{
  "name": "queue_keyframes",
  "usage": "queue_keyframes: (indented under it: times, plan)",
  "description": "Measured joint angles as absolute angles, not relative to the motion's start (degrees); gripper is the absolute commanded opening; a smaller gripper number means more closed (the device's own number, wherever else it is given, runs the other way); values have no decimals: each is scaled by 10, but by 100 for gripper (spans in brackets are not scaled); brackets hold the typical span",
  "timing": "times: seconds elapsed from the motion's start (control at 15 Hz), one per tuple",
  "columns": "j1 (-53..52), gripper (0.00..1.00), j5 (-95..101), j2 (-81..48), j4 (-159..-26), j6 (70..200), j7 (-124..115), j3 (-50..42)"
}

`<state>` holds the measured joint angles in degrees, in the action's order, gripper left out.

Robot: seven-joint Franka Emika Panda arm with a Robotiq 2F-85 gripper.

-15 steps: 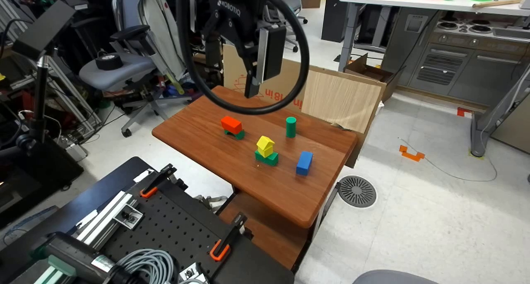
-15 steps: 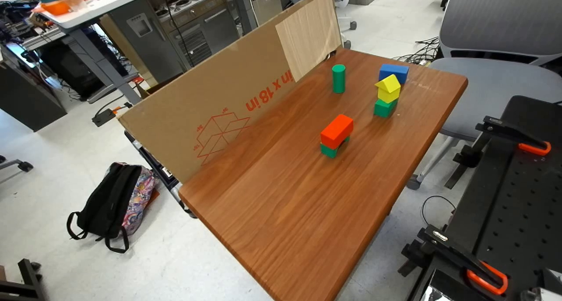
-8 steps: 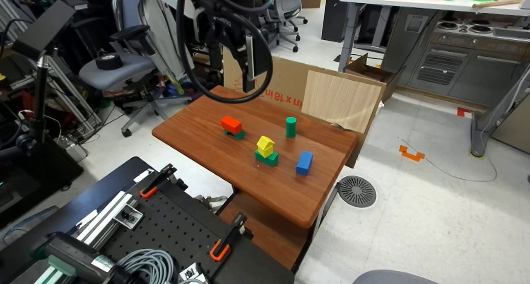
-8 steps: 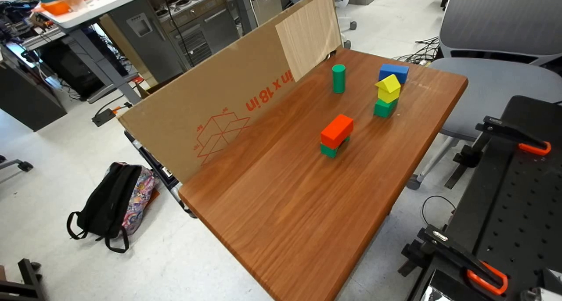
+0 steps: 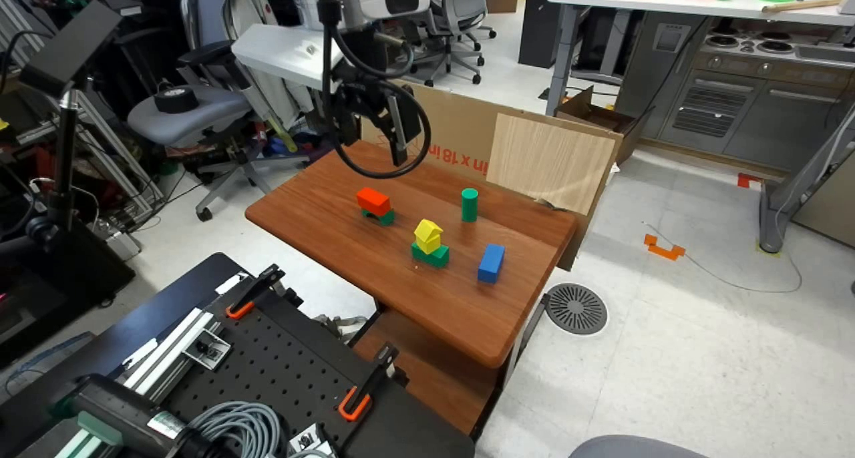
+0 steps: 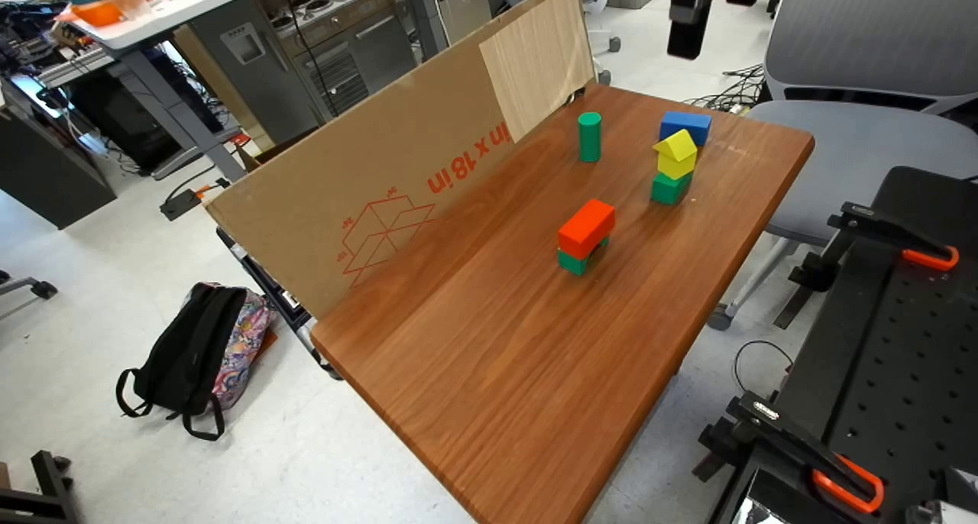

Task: Put the orange block on the table

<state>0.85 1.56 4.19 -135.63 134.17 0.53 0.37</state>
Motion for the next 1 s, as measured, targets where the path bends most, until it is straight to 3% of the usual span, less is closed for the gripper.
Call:
queue_keyframes:
  times: [1.0]
  plan:
    - [-56,100,75,-100,-1325,1389,-114,31]
